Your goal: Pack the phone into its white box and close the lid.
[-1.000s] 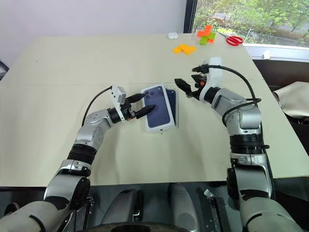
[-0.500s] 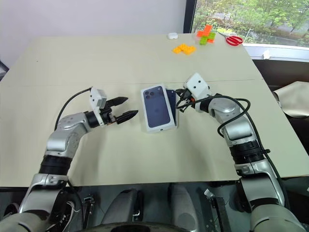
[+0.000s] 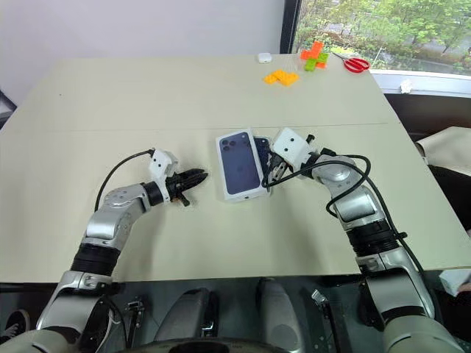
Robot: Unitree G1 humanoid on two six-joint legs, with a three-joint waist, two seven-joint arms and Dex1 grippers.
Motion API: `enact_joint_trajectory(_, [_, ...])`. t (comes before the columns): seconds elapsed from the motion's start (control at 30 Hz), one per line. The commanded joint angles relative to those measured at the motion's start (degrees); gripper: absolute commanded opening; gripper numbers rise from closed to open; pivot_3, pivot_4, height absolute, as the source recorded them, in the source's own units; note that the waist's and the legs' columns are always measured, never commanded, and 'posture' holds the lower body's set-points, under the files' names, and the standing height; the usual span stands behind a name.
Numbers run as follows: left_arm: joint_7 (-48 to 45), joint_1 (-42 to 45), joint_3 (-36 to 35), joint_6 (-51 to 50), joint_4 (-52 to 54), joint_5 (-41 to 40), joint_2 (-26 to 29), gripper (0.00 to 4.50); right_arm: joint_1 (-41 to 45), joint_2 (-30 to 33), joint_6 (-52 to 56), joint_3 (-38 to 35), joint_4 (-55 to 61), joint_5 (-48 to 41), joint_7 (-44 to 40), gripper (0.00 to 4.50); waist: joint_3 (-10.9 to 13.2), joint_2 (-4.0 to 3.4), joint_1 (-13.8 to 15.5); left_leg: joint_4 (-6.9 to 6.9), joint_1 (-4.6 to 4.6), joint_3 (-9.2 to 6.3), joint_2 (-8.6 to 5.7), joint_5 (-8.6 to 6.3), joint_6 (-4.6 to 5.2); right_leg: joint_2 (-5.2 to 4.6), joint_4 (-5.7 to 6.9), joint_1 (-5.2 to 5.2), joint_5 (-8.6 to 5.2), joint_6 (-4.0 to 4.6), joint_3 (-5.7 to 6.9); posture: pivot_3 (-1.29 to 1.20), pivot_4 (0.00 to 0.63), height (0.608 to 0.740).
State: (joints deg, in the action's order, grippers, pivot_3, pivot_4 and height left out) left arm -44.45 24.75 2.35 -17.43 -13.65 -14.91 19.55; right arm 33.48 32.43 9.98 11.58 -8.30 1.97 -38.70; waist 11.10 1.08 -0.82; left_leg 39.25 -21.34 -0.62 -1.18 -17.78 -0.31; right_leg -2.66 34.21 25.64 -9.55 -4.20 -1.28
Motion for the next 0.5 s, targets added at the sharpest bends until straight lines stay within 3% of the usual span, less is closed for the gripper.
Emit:
enact_joint_trajectory(0.03, [0.4, 1.1, 1.9, 0.3, 0.6, 1.1, -1.3, 0.11, 0.1, 1.0, -3.0, 0.0, 0.0, 2.6, 0.2, 0.00, 0.0, 0.00, 0.0, 0.00, 0.02, 0.01, 0.00, 0.00, 0.00, 0.00, 0.01, -0.01, 0.00, 0.00, -0.01, 0.00, 0.150, 0.740])
enact_joint_trajectory(0.5, [2.5, 5.0, 3.2, 5.0, -7.3, 4.6, -4.0, 0.11, -3.6, 0.0, -3.7, 1.0, 3.7, 6.4, -0.4, 0.00, 0.0, 0.01, 0.2, 0.01, 0.19, 0.00, -0.02, 0.00, 0.00, 0.00, -0.02, -0.23, -0.01, -0.01, 0.00, 0.00, 0.150, 0.740])
